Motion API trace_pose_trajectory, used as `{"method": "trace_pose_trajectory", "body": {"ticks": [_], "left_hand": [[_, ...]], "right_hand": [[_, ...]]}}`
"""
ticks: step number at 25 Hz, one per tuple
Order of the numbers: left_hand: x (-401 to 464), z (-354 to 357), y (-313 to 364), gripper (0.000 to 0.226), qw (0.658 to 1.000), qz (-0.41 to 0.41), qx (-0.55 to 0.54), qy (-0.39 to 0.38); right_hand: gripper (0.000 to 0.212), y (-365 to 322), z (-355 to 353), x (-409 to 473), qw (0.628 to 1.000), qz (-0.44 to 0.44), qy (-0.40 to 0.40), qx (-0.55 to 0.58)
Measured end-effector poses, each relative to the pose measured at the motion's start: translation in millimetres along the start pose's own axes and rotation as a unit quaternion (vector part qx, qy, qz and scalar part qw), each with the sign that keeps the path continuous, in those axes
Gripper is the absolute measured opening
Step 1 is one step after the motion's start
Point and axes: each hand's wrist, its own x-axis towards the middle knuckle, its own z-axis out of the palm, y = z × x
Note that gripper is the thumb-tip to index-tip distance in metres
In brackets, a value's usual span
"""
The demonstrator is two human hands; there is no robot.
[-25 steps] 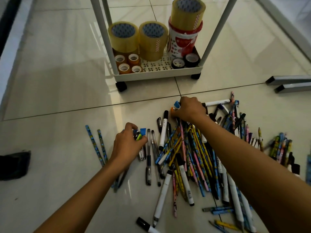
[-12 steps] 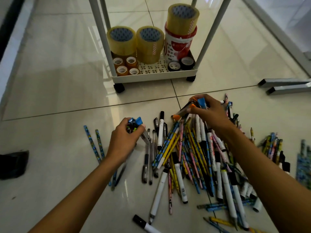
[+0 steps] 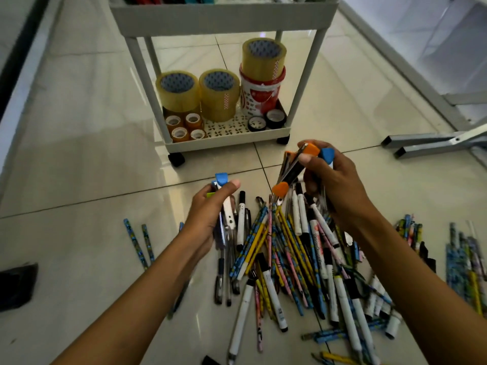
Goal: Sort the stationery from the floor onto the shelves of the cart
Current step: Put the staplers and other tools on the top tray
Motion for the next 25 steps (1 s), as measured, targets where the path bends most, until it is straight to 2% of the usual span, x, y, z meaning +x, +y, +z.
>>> {"method": "trace_pose_trajectory", "body": {"ticks": [2,4,7,9,13,19,25], "left_hand": [[5.4,15.8,10.3,0.014,0.998,-0.027,-0.02,-0.057],[7.1,23.3,17.8,0.023,0.988,-0.072,-0.021,-0.136],[-1.4,29.6,30.8,0.025,0.975,-0.091,-0.004,-0.203],[-17.5,35.7,48.2,0.015,0.979,-0.091,-0.011,-0.181],[-67.8,47.8,117.1,0.007,0.989,-0.102,-0.022,-0.109],[-176.9,68.7,275.8,0.042,0.996,-0.067,-0.044,-0.044],[-282.7,106.6,433.2,0.047,0.995,-0.024,-0.094,-0.027]], "right_hand": [[0.029,-4.1,2.9,-3.5,0.999,0.029,-0.039,0.017],[0.038,-3.9,7.3,-6.0,0.994,0.057,-0.068,0.062],[0.033,-12.1,10.6,-4.2,0.988,0.106,-0.063,0.094],[0.027,-32.5,14.4,-7.2,0.982,0.14,-0.051,0.113],[0.043,-114.1,23.6,-22.4,0.97,0.183,-0.036,0.154],[0.04,-291.9,38.7,-48.3,0.966,0.207,-0.015,0.153],[0.023,-482.0,46.1,-66.5,0.962,0.189,0.0,0.199]]}}
